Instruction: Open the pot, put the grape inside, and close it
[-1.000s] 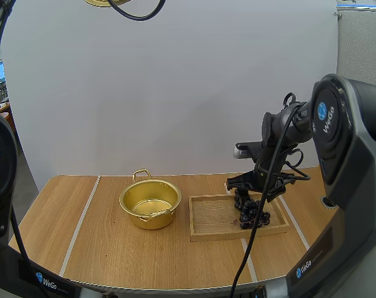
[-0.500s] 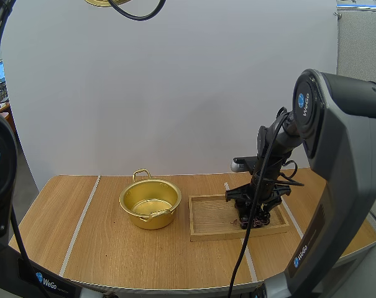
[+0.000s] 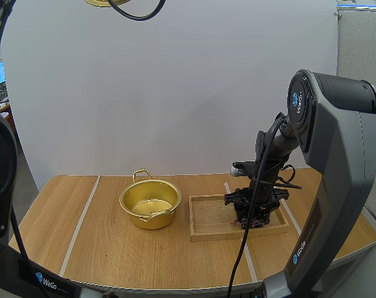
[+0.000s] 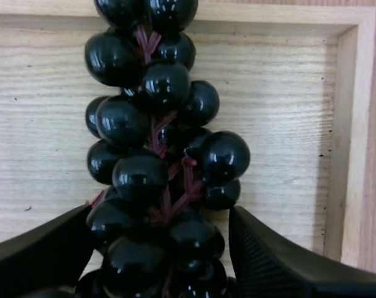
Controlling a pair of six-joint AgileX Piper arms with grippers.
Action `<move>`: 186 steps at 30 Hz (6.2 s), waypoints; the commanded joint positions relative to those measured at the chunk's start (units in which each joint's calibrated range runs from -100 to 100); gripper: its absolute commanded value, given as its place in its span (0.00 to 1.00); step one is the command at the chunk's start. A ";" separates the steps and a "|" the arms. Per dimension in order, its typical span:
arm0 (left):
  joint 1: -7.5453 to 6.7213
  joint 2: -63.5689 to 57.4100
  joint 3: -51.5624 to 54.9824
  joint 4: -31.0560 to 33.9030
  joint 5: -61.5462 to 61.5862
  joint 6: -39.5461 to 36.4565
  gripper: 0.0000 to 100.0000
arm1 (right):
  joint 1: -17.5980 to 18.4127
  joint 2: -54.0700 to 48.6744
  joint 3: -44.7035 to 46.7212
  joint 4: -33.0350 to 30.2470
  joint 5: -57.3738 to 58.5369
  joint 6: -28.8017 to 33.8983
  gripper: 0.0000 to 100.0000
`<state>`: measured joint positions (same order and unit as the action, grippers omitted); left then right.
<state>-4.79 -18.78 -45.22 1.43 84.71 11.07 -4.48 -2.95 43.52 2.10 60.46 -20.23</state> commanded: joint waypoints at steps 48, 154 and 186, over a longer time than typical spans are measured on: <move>-0.14 -0.51 -0.40 0.61 -1.98 -0.36 0.00 | 0.11 -25.49 -0.37 6.86 4.63 -5.87 0.00; -0.14 -0.51 -0.40 0.61 -1.98 -0.36 0.00 | 22.27 6.65 -30.07 13.91 6.17 -11.89 1.00; -0.14 -0.51 -0.40 0.61 -1.98 -0.36 0.00 | 22.27 1.75 -30.07 13.77 12.63 -11.30 0.09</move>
<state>-4.79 -18.78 -45.22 1.53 84.71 10.96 17.79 -0.30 13.65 15.45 69.85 -32.33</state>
